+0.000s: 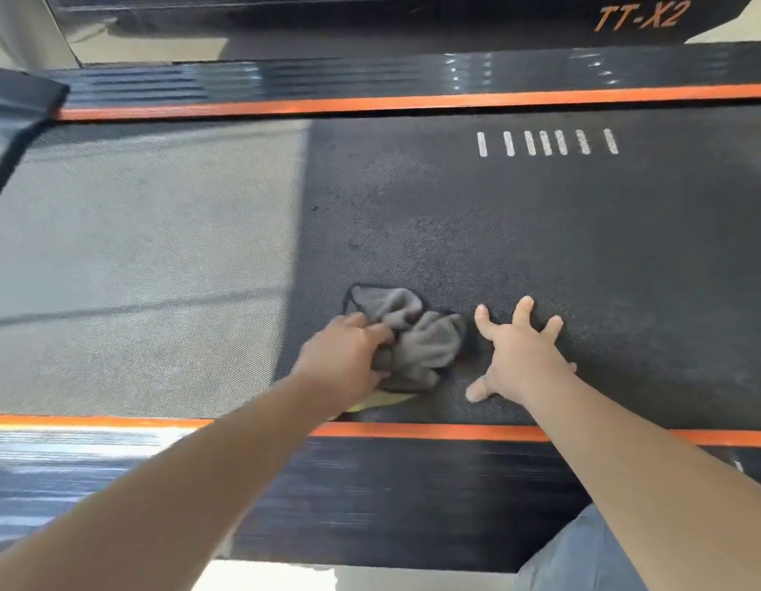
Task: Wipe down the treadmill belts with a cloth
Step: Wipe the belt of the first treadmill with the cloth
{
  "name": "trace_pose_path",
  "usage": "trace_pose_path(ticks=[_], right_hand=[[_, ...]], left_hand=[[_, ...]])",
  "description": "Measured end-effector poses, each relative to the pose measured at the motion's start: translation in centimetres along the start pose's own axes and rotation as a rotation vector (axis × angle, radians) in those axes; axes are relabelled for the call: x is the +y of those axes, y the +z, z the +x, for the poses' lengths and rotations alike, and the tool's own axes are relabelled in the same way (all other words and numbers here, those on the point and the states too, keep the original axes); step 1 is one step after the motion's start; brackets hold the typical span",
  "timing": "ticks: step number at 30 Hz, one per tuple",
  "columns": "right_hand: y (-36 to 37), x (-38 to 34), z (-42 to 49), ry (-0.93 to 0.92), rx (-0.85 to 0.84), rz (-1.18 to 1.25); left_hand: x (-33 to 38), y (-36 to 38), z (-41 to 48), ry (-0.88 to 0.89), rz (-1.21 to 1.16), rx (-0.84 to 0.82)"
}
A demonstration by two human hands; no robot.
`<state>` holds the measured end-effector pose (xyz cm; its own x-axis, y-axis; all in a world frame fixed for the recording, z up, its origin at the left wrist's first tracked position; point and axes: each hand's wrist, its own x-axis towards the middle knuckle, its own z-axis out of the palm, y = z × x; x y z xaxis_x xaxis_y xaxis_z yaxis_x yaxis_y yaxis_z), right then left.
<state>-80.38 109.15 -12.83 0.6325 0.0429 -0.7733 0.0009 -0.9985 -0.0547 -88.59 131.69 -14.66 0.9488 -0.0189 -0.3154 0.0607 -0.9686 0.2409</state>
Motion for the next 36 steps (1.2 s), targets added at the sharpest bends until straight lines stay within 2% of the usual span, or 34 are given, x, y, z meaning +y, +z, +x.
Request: trace_pose_path(ticks=[3,5,6,8,11,13,15,17,20,22,23,25,27,28,30,32,36], right_hand=[[0.0,0.0,0.4,0.0,0.007,-0.013],[0.1,0.0,0.6,-0.006,0.012,-0.014],[0.1,-0.1,0.8,-0.005,0.011,-0.012],[0.2,0.0,0.8,0.006,0.01,-0.012],[0.5,0.2,0.9,0.007,0.044,0.023],[0.7,0.4,0.9,0.003,0.07,0.043],[0.7,0.6,0.6,-0.009,0.059,0.039],[0.4,0.4,0.3,-0.018,0.046,0.021],[0.3,0.2,0.3,-0.02,0.055,-0.009],[0.2,0.1,0.3,-0.016,0.051,-0.003],[0.3,0.1,0.4,-0.015,0.051,-0.003],[0.6,0.1,0.6,-0.009,0.059,-0.001],[0.9,0.3,0.7,-0.002,0.071,0.034],[1.0,0.4,0.6,-0.005,0.081,0.052],[1.0,0.4,0.4,-0.016,0.087,0.078],[0.9,0.4,0.4,-0.03,0.079,0.058],[-0.6,0.1,0.9,-0.096,0.139,0.047]], left_hand=[[-5.7,-0.6,-1.1,-0.298,0.004,0.155],[-5.9,-0.1,-1.8,-0.501,-0.093,0.259],[-4.5,0.6,-1.9,-0.514,-0.123,0.287],[0.1,2.1,-1.5,-0.402,-0.163,0.269],[7.2,4.0,-1.2,-0.109,-0.194,0.134],[8.3,4.2,-1.3,0.015,-0.187,0.063],[6.3,3.2,-1.3,0.078,-0.113,0.036],[2.4,2.0,-1.3,0.026,-0.018,0.054],[-3.5,0.8,-1.3,-0.238,-0.005,0.196],[-3.4,1.2,-1.7,-0.409,-0.119,0.336],[-1.8,1.9,-1.9,-0.431,-0.148,0.357],[3.0,3.7,-2.1,-0.305,-0.192,0.317],[6.7,5.2,-2.2,-0.045,-0.191,0.236],[7.4,5.3,-2.1,0.062,-0.175,0.175],[6.1,3.8,-1.1,0.146,-0.103,0.09],[3.2,2.3,-0.1,0.096,0.002,0.068],[0.1,2.1,0.1,-0.217,-0.121,0.309]])
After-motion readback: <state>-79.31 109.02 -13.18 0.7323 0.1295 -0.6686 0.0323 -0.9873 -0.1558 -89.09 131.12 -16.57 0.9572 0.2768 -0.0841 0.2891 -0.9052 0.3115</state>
